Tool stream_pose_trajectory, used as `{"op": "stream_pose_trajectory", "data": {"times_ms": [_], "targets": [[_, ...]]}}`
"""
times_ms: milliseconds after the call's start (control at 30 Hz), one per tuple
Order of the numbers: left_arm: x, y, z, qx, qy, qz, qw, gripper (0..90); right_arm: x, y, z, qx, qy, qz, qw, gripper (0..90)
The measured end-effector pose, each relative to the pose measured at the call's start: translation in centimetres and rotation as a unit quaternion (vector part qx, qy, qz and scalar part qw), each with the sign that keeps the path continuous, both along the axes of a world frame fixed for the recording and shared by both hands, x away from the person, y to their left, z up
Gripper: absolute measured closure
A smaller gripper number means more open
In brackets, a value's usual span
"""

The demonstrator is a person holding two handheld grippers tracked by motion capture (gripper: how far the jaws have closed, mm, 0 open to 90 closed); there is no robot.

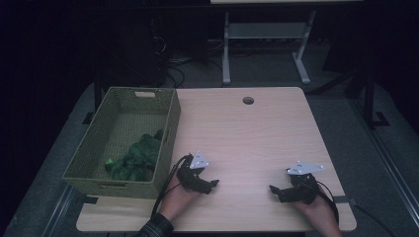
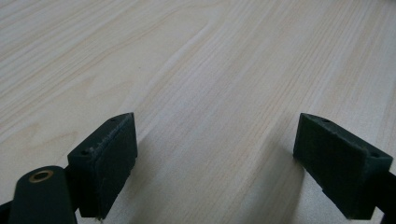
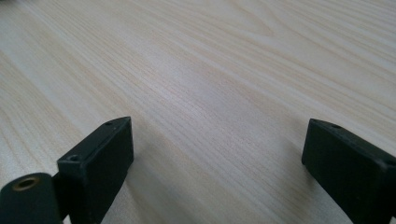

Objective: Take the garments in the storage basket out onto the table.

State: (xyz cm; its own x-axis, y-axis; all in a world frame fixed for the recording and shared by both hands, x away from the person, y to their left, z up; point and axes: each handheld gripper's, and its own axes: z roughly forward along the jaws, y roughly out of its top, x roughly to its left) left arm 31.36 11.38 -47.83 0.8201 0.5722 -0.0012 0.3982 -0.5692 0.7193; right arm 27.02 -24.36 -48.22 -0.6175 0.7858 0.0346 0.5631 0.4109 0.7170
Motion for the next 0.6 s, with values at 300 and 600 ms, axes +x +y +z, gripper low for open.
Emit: {"op": "stream_pose_trajectory", "data": {"times_ms": [300, 600], "targets": [[0.01, 0.10, 0.18, 0.007, 0.003, -0.004, 1.0000, 13.7, 0.00, 0.00, 0.00, 0.000, 0.000, 0.000, 1.0000, 8.6], [-0.21, 0.09, 0.84, 0.008, 0.004, -0.008, 0.9999, 13.8, 0.00, 0.00, 0.00, 0.000, 0.000, 0.000, 1.0000, 8.4]]}}
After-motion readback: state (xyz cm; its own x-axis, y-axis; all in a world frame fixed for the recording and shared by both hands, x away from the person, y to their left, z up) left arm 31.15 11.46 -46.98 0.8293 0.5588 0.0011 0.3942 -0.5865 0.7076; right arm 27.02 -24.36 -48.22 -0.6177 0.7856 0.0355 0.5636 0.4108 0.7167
